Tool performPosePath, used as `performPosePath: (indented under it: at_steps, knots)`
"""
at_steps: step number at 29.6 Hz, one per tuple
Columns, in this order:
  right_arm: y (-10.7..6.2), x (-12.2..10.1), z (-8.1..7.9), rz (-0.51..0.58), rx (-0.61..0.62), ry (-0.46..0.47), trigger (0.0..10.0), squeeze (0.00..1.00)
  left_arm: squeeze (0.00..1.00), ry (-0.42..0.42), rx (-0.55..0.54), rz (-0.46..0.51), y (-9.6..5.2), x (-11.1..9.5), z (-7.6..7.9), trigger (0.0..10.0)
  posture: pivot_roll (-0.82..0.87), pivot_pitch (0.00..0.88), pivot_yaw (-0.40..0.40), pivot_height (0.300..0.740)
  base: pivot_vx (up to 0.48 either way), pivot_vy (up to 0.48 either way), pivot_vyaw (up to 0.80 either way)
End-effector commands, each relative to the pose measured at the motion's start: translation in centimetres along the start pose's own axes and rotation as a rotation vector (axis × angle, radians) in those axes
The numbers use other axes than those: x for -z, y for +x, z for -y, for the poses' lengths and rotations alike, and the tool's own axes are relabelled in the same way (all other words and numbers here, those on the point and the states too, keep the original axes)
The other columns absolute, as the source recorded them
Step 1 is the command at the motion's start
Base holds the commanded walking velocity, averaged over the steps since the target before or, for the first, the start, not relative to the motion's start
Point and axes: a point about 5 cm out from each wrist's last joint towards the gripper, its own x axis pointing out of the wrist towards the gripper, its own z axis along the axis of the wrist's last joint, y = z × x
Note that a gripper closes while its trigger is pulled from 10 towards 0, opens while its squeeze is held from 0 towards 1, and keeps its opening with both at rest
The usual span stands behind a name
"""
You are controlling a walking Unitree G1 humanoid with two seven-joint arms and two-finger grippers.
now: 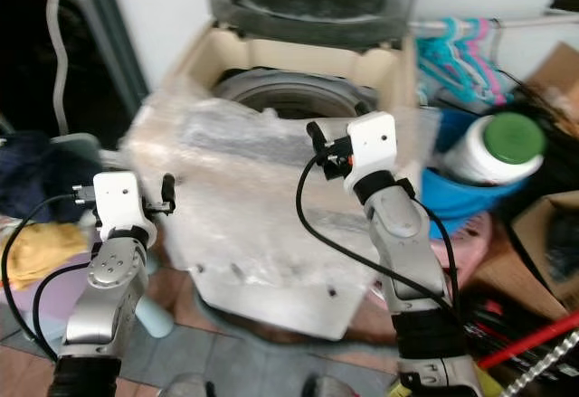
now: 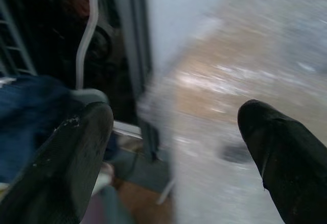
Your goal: Clothes washing
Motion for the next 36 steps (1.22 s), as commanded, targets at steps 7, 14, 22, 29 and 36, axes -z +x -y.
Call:
performPosePath:
  at_steps: [7, 14, 22, 29, 36]
  knots:
    - [0.2, 0.4, 0.6, -0.051, 0.075, 0.083, 10.0, 0.0, 0.0, -0.015, 0.007, -0.016, -0.6, 0.2, -0.3, 10.0, -0.03, 0.0, 0.006, 0.74, 0.0, 0.48, 0.0]
    - [0.3, 0.6, 0.1, -0.075, 0.137, 0.104, 10.0, 0.0, 0.0, 0.014, 0.007, -0.016, -0.7, 0.7, -1.2, 10.0, -0.04, 0.0, 0.012, 0.74, 0.0, 0.48, 0.0]
    - [-0.8, 1.5, 0.1, -0.116, 0.062, 0.144, 10.0, 0.0, 0.0, -0.001, 0.0, -0.043, -0.8, 1.1, -1.7, 10.0, -0.03, 0.0, 0.015, 0.74, 0.0, 0.48, 0.0]
    - [-0.7, 2.2, 0.1, -0.169, 0.109, 0.115, 10.0, 0.0, 0.0, -0.04, 0.013, 0.019, -0.8, 0.9, -1.7, 10.0, -0.03, 0.0, 0.009, 0.74, 0.0, 0.411, 0.0]
    - [-1.1, 2.6, 0.0, -0.203, 0.094, 0.104, 10.0, 0.0, 0.0, -0.073, -0.013, 0.012, -1.0, 1.2, -2.5, 10.0, -0.02, 0.0, 0.003, 0.74, 0.0, 0.0, 0.0]
